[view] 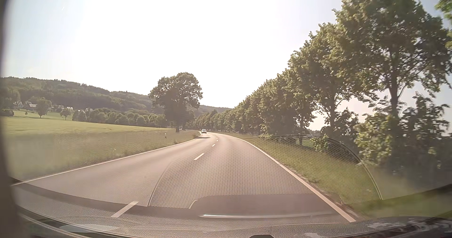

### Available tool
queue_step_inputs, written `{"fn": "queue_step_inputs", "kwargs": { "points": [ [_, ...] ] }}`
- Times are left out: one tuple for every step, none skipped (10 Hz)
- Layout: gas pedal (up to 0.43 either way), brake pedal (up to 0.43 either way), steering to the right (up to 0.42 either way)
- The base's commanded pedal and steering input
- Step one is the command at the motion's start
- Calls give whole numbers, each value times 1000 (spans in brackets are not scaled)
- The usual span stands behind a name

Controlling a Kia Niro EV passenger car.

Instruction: Follow the waypoints while adhering to traffic rules and regulations

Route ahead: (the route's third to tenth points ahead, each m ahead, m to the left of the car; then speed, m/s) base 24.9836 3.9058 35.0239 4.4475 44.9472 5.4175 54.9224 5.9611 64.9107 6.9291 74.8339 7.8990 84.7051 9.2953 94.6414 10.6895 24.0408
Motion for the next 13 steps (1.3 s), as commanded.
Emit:
{"fn": "queue_step_inputs", "kwargs": {
  "points": [
    [150,0,-8],
    [150,0,-9],
    [150,0,-9],
    [150,0,-9],
    [157,0,-9],
    [157,0,-10],
    [169,0,-10],
    [169,0,-10],
    [169,0,-10],
    [169,0,-10],
    [177,0,-10],
    [177,0,-10],
    [189,0,-10]
  ]
}}
